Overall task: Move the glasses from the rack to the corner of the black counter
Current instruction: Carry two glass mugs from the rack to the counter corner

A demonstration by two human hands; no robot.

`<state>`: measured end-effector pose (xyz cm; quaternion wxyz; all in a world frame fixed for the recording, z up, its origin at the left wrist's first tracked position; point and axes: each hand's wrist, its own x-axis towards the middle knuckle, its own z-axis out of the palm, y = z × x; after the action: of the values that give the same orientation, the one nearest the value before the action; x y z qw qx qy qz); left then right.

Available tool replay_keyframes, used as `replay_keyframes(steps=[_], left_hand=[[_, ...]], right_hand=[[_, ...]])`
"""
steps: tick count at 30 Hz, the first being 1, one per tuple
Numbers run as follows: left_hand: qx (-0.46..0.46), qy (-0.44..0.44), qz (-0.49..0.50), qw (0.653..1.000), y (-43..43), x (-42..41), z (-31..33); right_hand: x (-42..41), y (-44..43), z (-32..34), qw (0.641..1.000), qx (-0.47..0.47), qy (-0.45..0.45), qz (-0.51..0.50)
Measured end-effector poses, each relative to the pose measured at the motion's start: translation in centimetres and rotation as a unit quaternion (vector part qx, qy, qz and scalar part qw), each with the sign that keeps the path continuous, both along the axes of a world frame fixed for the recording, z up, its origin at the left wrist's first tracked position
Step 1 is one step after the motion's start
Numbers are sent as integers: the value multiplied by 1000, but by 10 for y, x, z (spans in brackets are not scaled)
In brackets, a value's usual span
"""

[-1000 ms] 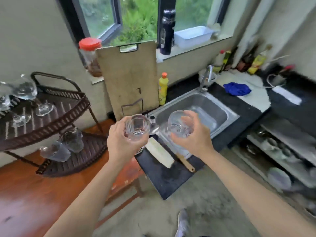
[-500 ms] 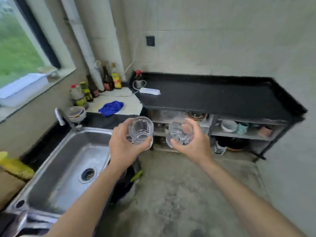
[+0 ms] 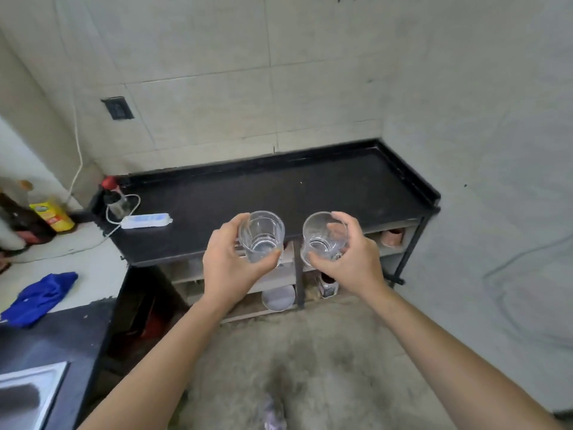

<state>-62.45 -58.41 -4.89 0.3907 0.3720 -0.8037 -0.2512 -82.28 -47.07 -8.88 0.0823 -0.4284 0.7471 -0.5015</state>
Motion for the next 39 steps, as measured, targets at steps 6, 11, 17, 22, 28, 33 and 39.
replay_keyframes(steps=[6,11,17,22,28,33,39], left_hand=[[22,2,-37,999,-85,-124,-29],[65,18,-80,994,-174,-243,-36],[99,14,-127,987,-253,-375,-18],[138,-2,-129,982,-299,-472,-27],[184,-18,-79,980,-338,-579,-61],[222,-36,-26,974,-368,-664,-81],[245,-61,4,968,-403,-717,-105]], right_hand=[[-114,-61,-18,999,32,-1,-37],[-223,-136,-12,997,57,-4,-56],[-343,-195,11,993,74,-9,-92],[-439,-230,-1,990,79,-27,-118],[-555,-284,-42,988,121,-40,-85],[-646,-336,-68,984,152,-56,-73],[-708,-388,-92,977,195,-66,-64]])
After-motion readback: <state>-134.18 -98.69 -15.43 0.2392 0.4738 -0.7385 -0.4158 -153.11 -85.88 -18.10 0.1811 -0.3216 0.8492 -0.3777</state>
